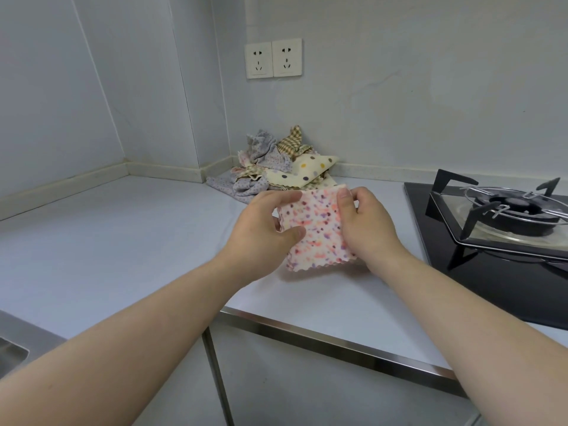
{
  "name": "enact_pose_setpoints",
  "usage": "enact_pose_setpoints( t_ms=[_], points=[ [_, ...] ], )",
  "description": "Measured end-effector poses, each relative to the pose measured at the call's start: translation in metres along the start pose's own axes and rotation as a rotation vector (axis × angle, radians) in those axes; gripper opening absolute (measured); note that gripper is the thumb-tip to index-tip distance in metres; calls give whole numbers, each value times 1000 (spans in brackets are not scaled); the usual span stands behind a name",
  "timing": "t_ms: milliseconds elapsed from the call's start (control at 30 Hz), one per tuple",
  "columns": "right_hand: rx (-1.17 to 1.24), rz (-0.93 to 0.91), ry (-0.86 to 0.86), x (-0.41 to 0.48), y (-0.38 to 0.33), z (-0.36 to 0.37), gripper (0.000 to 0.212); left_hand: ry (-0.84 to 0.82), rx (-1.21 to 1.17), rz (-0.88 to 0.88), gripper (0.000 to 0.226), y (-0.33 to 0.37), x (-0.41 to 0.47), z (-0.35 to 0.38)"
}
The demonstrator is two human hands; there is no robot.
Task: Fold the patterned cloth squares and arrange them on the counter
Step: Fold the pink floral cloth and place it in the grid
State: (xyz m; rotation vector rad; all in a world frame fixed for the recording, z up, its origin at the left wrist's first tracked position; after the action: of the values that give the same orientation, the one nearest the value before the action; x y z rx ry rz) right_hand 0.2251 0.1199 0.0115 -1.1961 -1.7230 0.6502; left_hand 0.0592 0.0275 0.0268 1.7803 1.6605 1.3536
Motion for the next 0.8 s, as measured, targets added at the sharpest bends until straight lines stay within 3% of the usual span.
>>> enact_pose_setpoints(
  t_ms=[167,433,467,533,600,667,800],
  points=[
    [47,66,-13,2,4,-1,56,-5,-6,-28,56,-3,-2,2],
    [-51,36,25,2,4,-2,50,14,-287,-253,80,-4,-3,9],
    [-70,25,27,1,4,-3,49,28,-390,-339,75,-4,-3,10],
    [-104,-8,37,0,4,-3,48,-19,-679,-551,43,-5,-3,15],
    [-114,-49,46,-2,1,-2,46,-52,-819,-679,29,-9,-4,18],
    [-103,-79,46,-5,-4,1,43,6,-798,-691,32,-16,-3,18],
    [-108,-98,9,-10,-8,6,38,174,-500,-560,36,-22,-1,18]
  ],
)
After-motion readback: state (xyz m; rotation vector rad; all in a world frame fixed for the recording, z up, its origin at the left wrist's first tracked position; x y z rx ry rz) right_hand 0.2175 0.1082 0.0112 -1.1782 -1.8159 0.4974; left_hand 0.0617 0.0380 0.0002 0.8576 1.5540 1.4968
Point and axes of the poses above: each hand's wrist, its own x-axis towards the middle knuckle, its own z-axis out of the palm, y = z × x, the point moved 2 cm from there along x, towards the middle knuckle, and after that the axes turned 1 degree about -y, right-handed, at the moved point
